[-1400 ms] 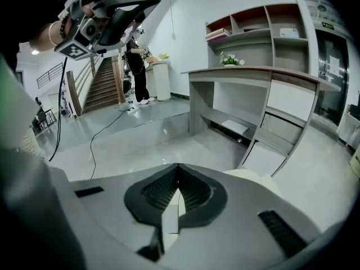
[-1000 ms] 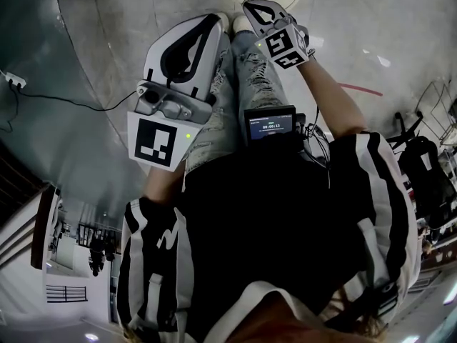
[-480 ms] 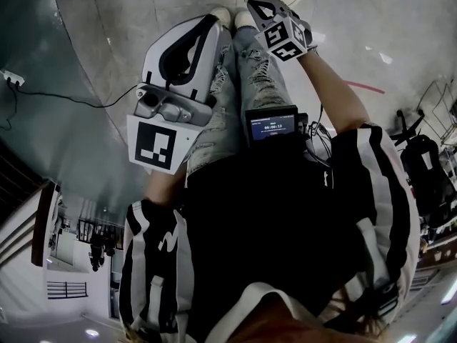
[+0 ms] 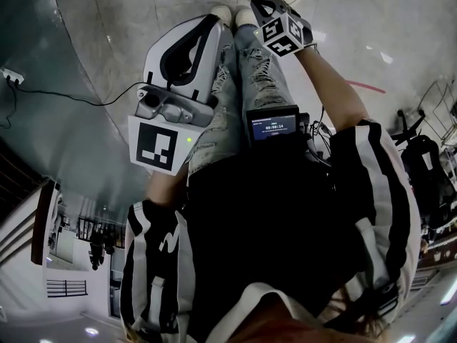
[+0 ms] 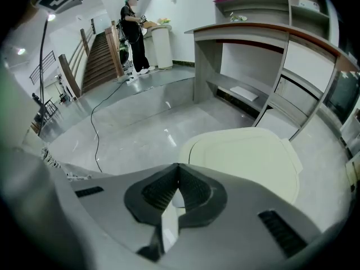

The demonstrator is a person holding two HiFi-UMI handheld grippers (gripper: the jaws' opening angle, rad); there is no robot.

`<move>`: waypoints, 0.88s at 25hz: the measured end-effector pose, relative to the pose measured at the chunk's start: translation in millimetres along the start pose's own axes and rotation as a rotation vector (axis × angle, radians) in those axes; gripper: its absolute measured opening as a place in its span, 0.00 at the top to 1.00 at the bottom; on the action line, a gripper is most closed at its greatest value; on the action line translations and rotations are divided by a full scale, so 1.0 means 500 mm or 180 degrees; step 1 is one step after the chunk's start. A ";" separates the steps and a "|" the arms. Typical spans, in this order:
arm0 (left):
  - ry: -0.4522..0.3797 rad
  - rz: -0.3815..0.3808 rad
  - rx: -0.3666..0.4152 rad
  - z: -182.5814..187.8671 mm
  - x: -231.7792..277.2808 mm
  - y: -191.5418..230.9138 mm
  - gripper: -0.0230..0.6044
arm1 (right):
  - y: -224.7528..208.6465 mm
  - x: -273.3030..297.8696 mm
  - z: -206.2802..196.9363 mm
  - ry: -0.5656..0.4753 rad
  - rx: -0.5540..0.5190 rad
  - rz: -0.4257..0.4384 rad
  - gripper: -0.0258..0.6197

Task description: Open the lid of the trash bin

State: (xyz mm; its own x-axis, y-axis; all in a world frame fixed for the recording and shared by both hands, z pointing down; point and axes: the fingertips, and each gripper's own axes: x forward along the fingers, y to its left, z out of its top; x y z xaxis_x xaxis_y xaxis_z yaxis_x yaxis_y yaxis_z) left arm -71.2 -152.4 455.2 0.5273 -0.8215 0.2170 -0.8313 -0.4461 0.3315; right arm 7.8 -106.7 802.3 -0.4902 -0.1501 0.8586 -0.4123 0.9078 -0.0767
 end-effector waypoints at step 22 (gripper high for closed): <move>0.0007 0.0023 -0.0046 -0.005 -0.002 0.003 0.96 | 0.000 0.030 -0.065 0.0533 -0.0022 -0.0045 0.95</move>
State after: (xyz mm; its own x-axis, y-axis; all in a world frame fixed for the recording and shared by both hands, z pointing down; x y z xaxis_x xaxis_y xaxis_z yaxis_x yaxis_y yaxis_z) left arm -72.6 -151.4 457.8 0.5218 -0.8238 0.2213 -0.8324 -0.4351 0.3432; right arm 25.2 -96.1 831.5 -0.3494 -0.0961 0.9320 -0.4128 0.9088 -0.0610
